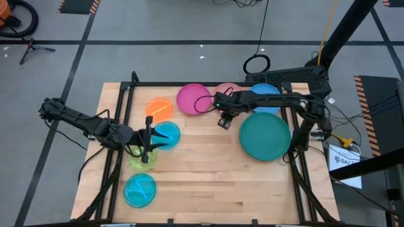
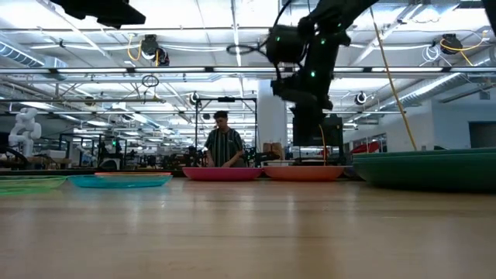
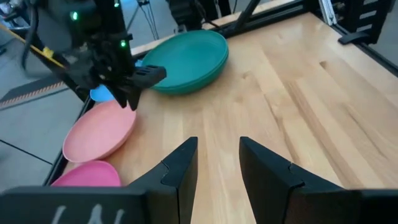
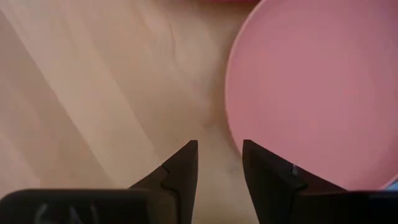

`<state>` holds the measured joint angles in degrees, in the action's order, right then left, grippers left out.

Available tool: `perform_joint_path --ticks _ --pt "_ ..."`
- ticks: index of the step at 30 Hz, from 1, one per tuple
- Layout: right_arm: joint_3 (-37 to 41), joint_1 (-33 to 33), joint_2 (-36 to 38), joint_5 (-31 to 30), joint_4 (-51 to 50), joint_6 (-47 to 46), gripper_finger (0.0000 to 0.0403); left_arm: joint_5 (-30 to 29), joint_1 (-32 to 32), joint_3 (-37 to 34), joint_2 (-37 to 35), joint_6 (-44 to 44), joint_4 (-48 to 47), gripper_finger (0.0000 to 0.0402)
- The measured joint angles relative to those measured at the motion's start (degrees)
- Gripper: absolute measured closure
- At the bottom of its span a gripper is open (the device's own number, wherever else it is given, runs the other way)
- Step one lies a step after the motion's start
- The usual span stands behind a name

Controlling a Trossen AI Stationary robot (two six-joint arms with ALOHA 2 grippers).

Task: Stack plastic plates
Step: Stack the light pink plate on top of the dark blue plate

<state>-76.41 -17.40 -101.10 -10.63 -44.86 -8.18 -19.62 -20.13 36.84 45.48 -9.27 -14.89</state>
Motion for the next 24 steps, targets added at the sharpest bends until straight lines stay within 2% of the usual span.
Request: perform_joint_path --ticks 3,6,8,24 --pt "-0.05 -0.33 -2.77 -0.26 -2.01 7.17 0.0285 0.00 -0.01 0.00 -0.01 0.43 -0.05 0.0277" --pt "-0.04 -0.56 -4.45 -3.42 -3.24 10.49 0.0285 0.00 -0.01 0.00 -0.01 0.43 -0.07 0.0277" --pt "-0.04 -0.59 -4.99 -4.76 -3.21 11.35 0.0285 0.00 -0.01 0.00 -0.01 0.52 -0.05 0.0277" --pt "-0.04 -1.74 -5.04 -3.82 3.38 13.41 0.0285 0.02 -0.01 0.00 0.00 3.38 -0.05 0.0277"
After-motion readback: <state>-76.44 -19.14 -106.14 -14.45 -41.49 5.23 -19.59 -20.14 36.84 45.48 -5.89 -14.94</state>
